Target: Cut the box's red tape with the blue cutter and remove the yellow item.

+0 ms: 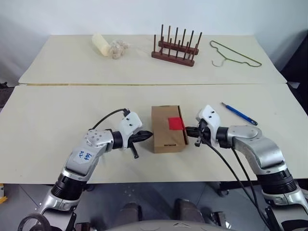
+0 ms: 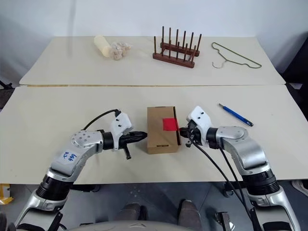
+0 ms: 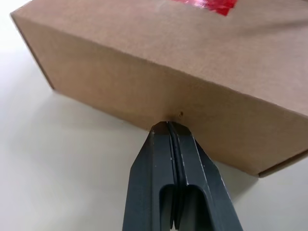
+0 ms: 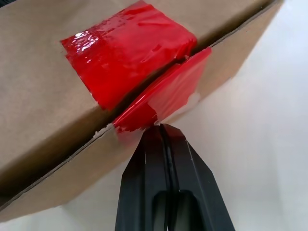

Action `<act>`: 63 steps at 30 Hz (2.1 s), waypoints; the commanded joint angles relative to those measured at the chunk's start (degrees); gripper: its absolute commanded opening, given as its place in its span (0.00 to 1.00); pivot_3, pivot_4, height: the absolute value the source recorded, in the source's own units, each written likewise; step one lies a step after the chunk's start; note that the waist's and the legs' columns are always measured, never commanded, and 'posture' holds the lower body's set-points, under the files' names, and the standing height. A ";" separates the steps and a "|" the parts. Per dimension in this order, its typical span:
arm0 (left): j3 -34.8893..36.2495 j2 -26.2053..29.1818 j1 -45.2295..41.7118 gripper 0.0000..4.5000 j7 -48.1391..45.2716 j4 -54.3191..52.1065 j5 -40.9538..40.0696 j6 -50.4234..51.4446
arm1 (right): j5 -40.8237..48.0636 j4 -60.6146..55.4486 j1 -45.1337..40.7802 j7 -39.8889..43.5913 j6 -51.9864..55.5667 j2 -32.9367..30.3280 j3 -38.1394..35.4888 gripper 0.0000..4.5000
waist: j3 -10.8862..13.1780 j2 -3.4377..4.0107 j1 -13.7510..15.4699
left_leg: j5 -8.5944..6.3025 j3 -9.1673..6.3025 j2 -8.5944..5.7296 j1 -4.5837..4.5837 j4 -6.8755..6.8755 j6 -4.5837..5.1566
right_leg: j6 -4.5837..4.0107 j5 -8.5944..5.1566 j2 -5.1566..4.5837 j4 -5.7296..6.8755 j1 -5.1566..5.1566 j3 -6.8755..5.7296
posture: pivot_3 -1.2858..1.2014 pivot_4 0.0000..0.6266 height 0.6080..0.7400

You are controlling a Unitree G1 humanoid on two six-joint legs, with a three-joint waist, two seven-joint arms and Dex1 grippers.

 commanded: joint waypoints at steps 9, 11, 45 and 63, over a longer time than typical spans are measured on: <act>3.66 5.40 3.50 0.00 -2.40 -7.15 -3.11 2.42 | -0.25 -3.49 1.98 -1.06 1.10 -1.65 -0.91 0.01 | 0.00 0.00 0.07 | 0.00 -0.01 -0.01 -0.01 0.00 0.01 | -0.01 0.00 0.00 0.01 -0.01 0.01 | 0.52 0.24 1.00; 4.76 8.82 3.73 0.00 -5.19 -8.64 -4.99 4.32 | 0.70 -2.60 1.45 -0.02 2.31 -3.68 -2.69 0.01 | 0.00 -0.01 0.06 | 0.00 0.00 -0.01 -0.01 0.00 0.01 | -0.01 0.00 -0.01 0.00 -0.02 0.01 | 0.52 0.24 1.00; -5.33 0.88 -13.28 0.00 -10.06 6.16 -0.65 -3.37 | 20.00 1.90 -6.92 -10.51 32.53 2.26 -13.96 0.99 | 0.00 -0.05 1.10 | 0.00 0.05 -0.01 -0.14 -0.01 0.01 | -0.12 0.06 0.03 0.06 -0.22 0.01 | 0.52 0.24 1.00; -7.59 2.03 -8.64 0.00 -10.43 5.15 0.33 -1.64 | 19.83 9.68 -6.97 -12.23 32.25 0.17 -15.71 0.99 | -0.17 -0.21 1.46 | -0.02 0.04 -0.01 0.42 0.00 0.06 | -0.13 0.06 0.01 0.06 0.38 0.06 | 0.52 0.24 1.00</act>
